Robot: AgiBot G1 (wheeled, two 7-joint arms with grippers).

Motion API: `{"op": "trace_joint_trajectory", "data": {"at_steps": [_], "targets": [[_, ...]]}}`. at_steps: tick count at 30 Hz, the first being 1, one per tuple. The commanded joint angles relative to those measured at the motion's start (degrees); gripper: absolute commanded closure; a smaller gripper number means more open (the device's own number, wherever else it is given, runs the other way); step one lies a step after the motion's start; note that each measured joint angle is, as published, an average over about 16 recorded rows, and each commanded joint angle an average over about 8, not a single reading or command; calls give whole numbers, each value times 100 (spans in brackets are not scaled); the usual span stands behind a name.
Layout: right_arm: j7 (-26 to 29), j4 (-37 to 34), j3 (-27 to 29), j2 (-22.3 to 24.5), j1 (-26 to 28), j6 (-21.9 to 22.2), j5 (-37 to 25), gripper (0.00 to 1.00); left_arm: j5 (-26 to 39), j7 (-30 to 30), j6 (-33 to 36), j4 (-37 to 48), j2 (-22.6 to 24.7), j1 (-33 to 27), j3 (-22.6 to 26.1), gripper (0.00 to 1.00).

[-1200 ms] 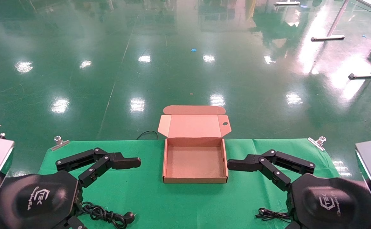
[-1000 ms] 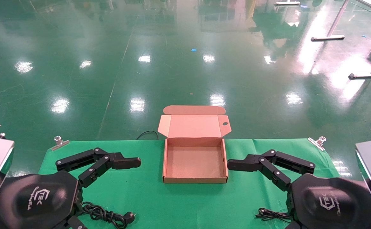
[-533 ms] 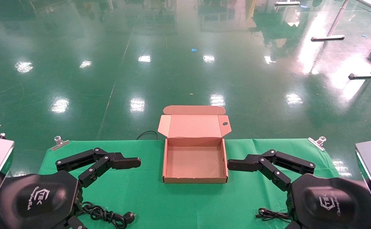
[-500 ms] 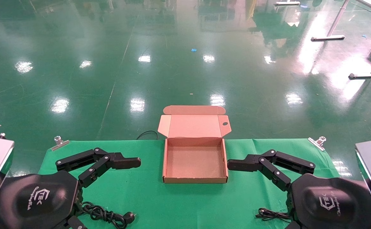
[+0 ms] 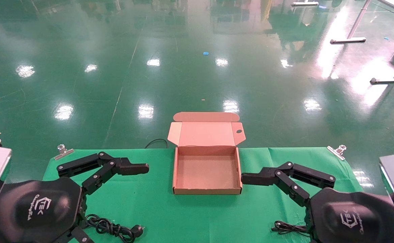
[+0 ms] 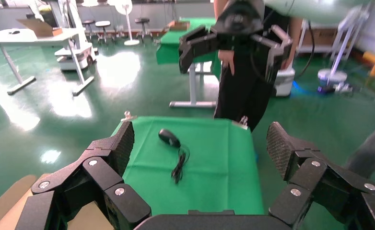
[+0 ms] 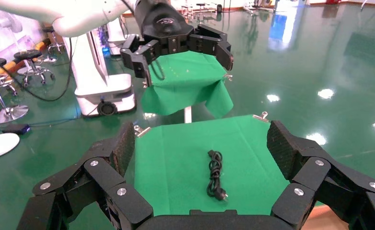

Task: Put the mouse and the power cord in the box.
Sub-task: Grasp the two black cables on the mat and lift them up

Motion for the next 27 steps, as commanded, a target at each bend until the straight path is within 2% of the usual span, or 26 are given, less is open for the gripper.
{"op": "trace_joint_trajectory", "data": {"at_steps": [1, 8, 15, 21, 27], "targets": [[-17, 5, -4, 20, -6, -19, -21, 0, 88, 43, 22, -14, -19, -78, 11, 0], [-153, -133, -112, 144, 40, -171, -325, 0, 656, 182, 218, 11, -93, -406, 236, 0], [-468, -455, -421, 305, 202, -366, -938, 0, 1329, 463, 339, 267, -14, -747, 656, 0], [-874, -930, -906, 304, 454, -428, -1506, 0, 1793, 875, 316, 842, 210, -901, 1019, 0], [-1371, -1629, -1501, 138, 934, -438, -2144, 0, 2445, 1412, 299, 1647, 573, -1213, 1417, 0]]}}
